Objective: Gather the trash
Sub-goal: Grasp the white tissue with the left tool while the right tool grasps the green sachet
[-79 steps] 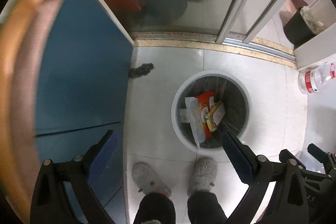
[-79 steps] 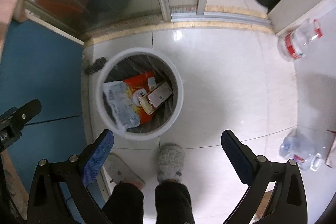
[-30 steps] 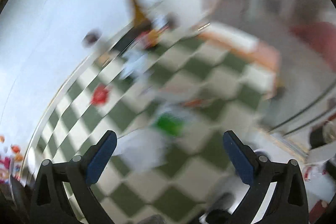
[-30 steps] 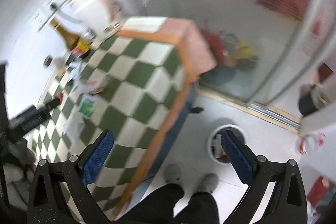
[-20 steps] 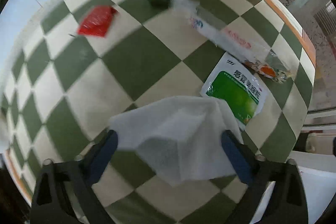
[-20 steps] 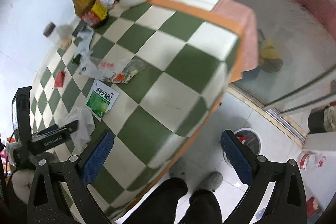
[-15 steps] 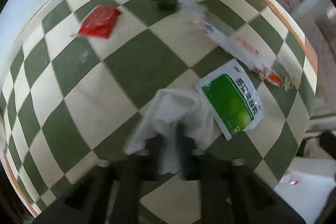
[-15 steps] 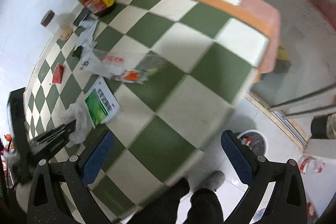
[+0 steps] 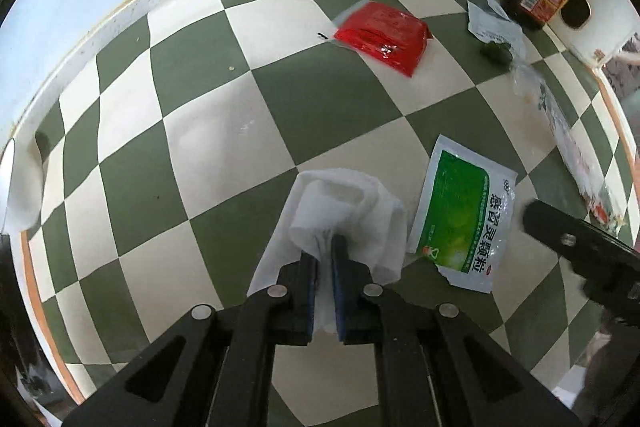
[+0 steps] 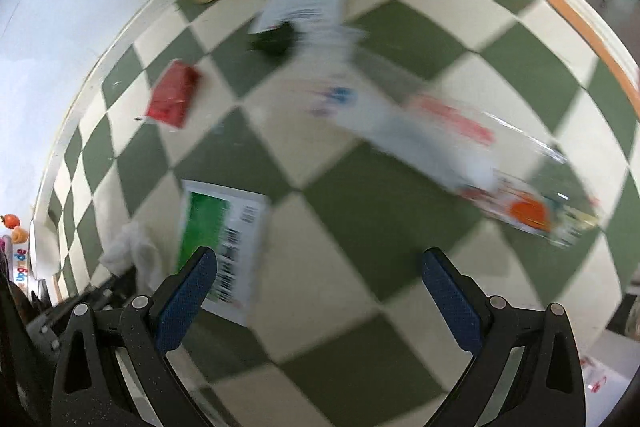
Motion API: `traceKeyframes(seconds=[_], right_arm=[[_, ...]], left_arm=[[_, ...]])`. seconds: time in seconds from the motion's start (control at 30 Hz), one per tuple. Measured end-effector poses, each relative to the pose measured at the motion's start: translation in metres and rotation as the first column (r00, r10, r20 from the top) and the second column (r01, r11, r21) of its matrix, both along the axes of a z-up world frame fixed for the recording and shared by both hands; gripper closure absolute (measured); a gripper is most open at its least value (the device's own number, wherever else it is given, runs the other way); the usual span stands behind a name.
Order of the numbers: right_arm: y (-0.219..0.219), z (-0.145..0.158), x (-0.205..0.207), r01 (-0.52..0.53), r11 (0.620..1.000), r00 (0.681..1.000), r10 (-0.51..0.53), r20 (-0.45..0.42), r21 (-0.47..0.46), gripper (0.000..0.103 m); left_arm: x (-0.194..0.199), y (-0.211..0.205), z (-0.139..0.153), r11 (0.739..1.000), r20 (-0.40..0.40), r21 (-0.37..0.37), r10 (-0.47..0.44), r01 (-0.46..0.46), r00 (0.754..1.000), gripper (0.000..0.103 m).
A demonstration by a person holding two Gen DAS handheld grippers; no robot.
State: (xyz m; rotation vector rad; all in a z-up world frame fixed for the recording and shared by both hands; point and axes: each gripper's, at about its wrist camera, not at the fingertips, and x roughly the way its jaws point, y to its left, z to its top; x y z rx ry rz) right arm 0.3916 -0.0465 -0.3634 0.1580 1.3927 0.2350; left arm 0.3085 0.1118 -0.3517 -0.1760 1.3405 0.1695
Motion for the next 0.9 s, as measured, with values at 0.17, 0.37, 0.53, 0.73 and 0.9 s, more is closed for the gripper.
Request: traceKeyframes(seconds=[0.17, 0.37, 0.53, 0.73, 0.9], right_arm=[[0.044, -0.003, -0.002, -0.057, 0.992, 0.997, 0.062, 0.042, -0.114, 0.004], [0.075, -0.003, -0.025, -0.135, 0.956, 0.966, 0.185, 0.181, -0.262, 0.035], [0.072, 0.003, -0.032, -0.152, 0.953, 0.956, 0.209, 0.205, -0.263, 0.103], [0.021, 0.009, -0.028, -0.011, 0.997, 0.986, 0.024, 0.164, -0.080, 0.103], [0.005, 0.009, -0.016, 0.087, 0.990, 0.996, -0.088, 0.004, 0.114, 0.087]], left_arm=[[-0.005, 0.018, -0.003, 0.998, 0.006, -0.047, 0.039, -0.039, 0.999, 0.098], [-0.005, 0.035, -0.001, 0.994, 0.002, -0.061, 0.086, -0.086, 0.996, 0.098], [-0.017, 0.054, -0.002, 0.993, -0.007, -0.042, 0.110, -0.110, 0.994, 0.098], [-0.030, 0.065, 0.009, 0.993, 0.016, 0.019, 0.113, -0.114, 0.993, 0.098], [-0.030, 0.060, 0.026, 0.970, 0.061, 0.211, 0.114, -0.125, 0.992, 0.098]])
